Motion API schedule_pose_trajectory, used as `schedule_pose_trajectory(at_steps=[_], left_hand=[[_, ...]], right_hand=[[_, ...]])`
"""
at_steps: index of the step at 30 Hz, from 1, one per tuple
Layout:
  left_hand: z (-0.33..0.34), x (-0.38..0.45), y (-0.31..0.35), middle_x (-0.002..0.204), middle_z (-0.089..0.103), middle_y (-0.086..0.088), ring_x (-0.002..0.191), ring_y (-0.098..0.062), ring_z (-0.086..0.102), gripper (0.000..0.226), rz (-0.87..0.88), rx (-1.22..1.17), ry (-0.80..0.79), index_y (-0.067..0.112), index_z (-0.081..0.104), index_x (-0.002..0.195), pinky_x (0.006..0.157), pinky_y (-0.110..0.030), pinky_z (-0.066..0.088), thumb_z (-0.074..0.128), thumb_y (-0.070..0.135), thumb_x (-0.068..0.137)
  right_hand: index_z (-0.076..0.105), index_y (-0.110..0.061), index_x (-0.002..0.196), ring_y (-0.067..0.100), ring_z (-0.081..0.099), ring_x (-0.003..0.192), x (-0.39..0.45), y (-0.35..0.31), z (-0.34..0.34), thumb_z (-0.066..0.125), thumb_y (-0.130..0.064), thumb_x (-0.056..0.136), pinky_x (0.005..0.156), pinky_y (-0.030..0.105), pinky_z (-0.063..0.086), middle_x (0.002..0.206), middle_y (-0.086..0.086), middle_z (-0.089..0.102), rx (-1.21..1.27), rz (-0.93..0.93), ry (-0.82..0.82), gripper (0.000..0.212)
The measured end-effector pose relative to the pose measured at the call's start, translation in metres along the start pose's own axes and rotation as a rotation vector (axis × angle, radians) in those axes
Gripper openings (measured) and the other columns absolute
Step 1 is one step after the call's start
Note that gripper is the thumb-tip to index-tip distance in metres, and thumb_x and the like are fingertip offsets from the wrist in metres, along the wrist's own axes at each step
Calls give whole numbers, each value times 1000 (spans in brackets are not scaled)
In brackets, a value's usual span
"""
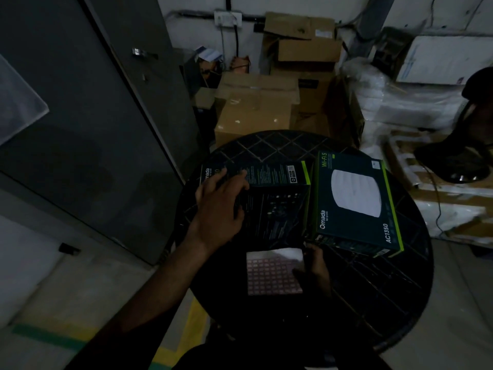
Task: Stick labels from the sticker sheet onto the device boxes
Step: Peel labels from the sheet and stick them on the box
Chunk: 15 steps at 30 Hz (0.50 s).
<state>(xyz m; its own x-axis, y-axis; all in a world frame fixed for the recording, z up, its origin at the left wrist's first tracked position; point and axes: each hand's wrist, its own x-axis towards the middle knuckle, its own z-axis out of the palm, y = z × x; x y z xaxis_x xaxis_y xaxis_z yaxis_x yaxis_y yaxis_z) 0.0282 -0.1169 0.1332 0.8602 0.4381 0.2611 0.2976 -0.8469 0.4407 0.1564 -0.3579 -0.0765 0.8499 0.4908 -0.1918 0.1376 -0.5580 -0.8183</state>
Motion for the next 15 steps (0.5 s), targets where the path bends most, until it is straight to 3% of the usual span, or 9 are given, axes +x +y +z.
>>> schedule_pose_trajectory(at_steps=[3,6,10,12,15], left_hand=[[3,2,0,149,44,20,146,-17,21,42,-40,-48,59,34,49,131,111,-40,14,60,19,93],[7,2,-2,144,48,21,142,-15,28,34,-40,-83,121,35,55,127,106,-32,13,60,24,96],[11,3,-1,137,55,21,138,-13,35,26,-70,-112,192,34,62,120,104,-29,13,63,30,95],[13,2,2,133,58,20,135,-13,38,23,-82,-138,234,33,65,116,106,-31,17,64,26,94],[16,1,3,129,60,18,133,-13,42,24,-91,-163,285,32,68,113,107,-30,19,65,20,93]], right_hand=[[46,-24,140,18,47,124,-5,-17,-8,80,-16,76,95,31,41,131,1,50,-120,-116,122,73],[56,-26,123,19,52,118,-10,-79,-26,76,-13,80,97,35,46,119,-5,53,-35,-275,198,49],[60,-19,103,15,56,101,-22,-173,-51,73,-7,84,83,26,46,104,-7,57,-31,-600,252,26],[63,-15,99,12,53,101,-21,-211,-58,71,-7,85,81,21,43,104,-6,60,-104,-763,269,18],[62,-13,90,20,52,95,8,-243,-60,62,-15,88,78,30,43,98,1,63,-347,-933,199,3]])
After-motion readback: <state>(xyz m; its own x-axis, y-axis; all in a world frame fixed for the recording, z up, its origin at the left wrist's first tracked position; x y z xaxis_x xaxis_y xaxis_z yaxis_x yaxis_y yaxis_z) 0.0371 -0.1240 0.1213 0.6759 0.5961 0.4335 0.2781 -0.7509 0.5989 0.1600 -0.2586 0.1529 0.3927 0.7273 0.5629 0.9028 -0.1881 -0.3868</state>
